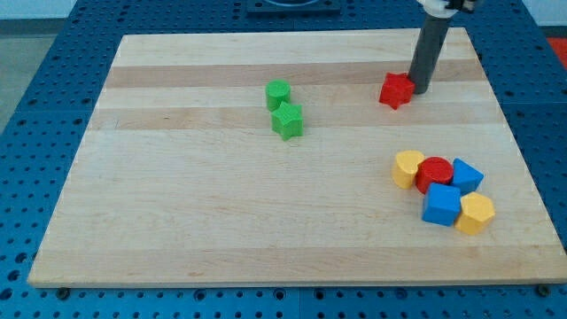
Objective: Move the red star to the top right of the green star
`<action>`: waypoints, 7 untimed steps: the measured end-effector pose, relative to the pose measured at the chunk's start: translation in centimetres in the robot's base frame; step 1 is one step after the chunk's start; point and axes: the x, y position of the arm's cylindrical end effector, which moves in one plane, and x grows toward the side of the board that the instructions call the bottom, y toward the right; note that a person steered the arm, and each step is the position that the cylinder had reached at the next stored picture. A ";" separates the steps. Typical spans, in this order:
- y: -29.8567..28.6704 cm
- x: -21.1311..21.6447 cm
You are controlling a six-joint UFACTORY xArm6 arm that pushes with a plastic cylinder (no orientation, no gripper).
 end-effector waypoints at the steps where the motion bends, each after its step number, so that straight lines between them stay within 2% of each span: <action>1: -1.4 1.3; 5: -7.6 2.4; 7: -8.7 3.8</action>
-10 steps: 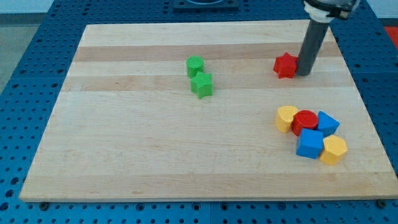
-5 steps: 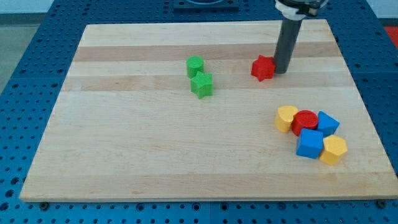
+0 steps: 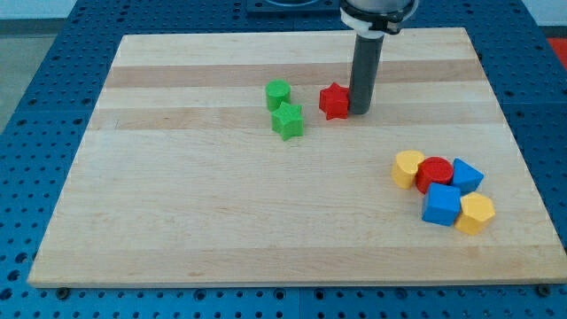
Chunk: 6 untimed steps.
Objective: Move the red star to the top right of the green star
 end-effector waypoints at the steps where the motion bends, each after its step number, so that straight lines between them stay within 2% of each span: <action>1: -0.8 0.3; 4: -2.8 0.3; 6: -1.0 4.1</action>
